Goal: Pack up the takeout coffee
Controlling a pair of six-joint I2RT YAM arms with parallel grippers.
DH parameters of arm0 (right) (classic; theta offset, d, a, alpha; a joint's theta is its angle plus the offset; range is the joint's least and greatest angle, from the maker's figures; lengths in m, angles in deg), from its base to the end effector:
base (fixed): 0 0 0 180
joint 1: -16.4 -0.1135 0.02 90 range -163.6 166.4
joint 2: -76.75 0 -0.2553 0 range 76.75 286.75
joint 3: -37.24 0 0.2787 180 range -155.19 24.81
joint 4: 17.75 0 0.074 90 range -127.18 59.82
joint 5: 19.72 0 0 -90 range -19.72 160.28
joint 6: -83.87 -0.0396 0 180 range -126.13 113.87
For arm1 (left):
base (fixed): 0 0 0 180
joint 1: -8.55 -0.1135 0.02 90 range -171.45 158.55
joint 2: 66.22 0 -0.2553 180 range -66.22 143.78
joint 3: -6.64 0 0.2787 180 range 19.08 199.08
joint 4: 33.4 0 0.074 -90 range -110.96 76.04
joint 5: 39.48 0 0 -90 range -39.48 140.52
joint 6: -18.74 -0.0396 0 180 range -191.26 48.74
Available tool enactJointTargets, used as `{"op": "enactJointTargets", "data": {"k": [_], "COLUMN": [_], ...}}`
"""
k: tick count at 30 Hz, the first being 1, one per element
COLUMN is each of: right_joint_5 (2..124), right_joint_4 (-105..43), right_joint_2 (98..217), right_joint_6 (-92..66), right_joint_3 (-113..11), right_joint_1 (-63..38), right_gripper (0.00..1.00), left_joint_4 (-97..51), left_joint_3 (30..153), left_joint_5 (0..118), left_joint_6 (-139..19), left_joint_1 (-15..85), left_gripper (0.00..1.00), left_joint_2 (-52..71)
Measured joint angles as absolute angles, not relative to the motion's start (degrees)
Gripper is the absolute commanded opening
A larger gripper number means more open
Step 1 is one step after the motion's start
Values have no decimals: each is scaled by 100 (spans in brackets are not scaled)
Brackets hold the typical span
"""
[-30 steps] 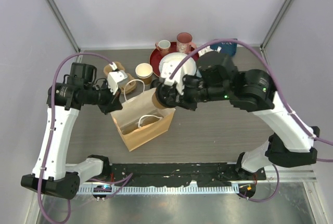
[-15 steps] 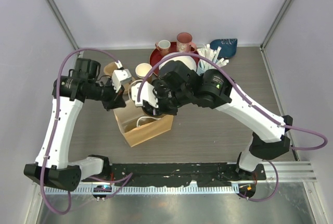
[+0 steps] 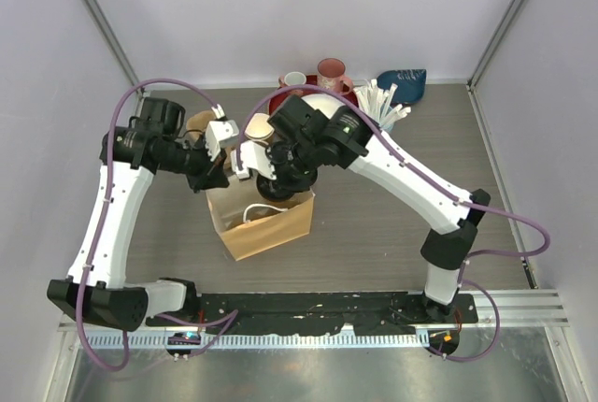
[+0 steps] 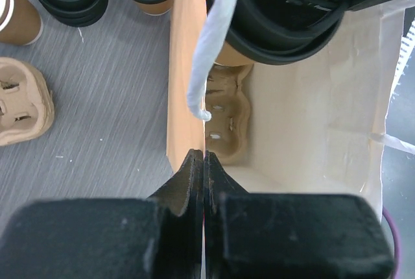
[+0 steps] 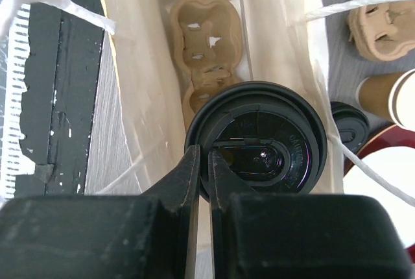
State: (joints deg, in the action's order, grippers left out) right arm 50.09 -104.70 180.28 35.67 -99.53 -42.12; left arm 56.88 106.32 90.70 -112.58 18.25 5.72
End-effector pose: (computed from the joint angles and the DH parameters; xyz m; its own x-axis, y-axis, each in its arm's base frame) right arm 0.1861 0.3300 0.4249 0.2908 -0.7230 -0.6266 -0.9568 -0.2227 -0.1871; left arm 0.2279 -0.0649 0.3934 -0.3783 0.5764 -0.7243 0.8944 0.4292 -0.1255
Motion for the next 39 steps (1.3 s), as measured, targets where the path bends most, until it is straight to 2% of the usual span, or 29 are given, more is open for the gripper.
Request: {"op": "enactJointTargets", "data": {"k": [6,15,26,39], "right_joint_5": [4784,4627,4456,4277], "right_joint_4": [-10591,-10545,-10527,-10162], "right_joint_2": [18353,18336,18463,18491], "right_joint_6": [3782,3908,4044,4002], "right_joint_3": [-9924,-9209,-9168,-8434], "right_joint_1": [-4129,-4085,-3812,-3818], "right_gripper": [1,1,1,1], "left_joint_4": [5686,5684,5666,5666], "left_joint_3": [10645,10643,10704,10737], "left_joint_5": [9092,9066,9122,9155], "left_joint_6": [-11378,-11365,-11557,-11542], "left_joint_1": [1825,1825,1825,1825], "left_gripper": [0,0,0,0], "left_joint_2": [727,806,996,1044]}}
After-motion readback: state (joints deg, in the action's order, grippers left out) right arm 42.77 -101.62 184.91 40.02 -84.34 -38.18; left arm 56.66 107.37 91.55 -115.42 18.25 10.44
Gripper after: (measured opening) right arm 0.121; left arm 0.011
